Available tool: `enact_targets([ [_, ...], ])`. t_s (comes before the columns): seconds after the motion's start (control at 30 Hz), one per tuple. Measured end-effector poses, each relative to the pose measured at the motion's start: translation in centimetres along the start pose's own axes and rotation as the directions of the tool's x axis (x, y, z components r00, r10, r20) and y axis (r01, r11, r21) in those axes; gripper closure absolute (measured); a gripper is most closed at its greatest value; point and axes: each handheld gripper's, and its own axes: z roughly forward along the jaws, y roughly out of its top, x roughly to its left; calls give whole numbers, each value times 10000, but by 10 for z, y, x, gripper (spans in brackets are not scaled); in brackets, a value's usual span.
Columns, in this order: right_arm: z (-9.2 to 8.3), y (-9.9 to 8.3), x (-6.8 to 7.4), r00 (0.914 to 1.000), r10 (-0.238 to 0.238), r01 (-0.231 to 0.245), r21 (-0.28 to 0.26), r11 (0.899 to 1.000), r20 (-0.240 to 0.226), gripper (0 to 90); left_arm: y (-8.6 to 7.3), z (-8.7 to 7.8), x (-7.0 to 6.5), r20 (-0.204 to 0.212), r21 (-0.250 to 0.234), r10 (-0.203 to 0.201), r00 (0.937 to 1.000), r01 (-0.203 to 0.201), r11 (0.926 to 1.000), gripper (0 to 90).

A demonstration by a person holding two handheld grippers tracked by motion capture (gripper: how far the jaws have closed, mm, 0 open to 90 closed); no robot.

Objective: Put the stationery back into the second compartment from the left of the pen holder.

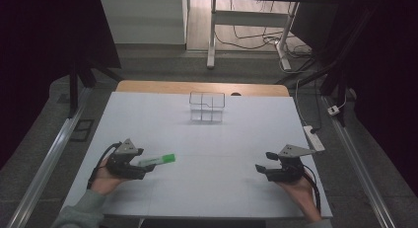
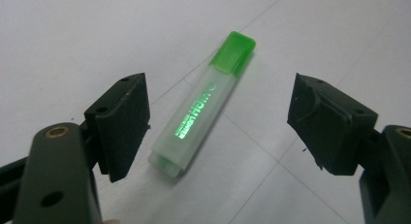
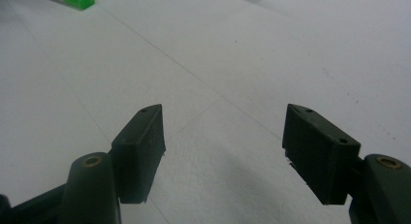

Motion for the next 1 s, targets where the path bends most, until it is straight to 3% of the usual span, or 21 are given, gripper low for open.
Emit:
enact_targets([
  [0.3,1,0,0,10000,-29,29,17,10000,-24,306,18,3,0,142,376,393,9991,-398,9985,224],
  [0.6,3,0,0,10000,-41,42,81,10000,-88,306,32,10,5,732,897,642,9952,-707,9935,234],
  [0.83,3,0,0,9999,-80,82,197,9998,-79,304,46,19,7,879,1367,1128,9897,-1242,9828,234],
  [1.0,4,-1,-2,10000,-56,57,243,9997,-74,304,56,28,6,1157,1764,1523,9815,-1712,9693,245],
])
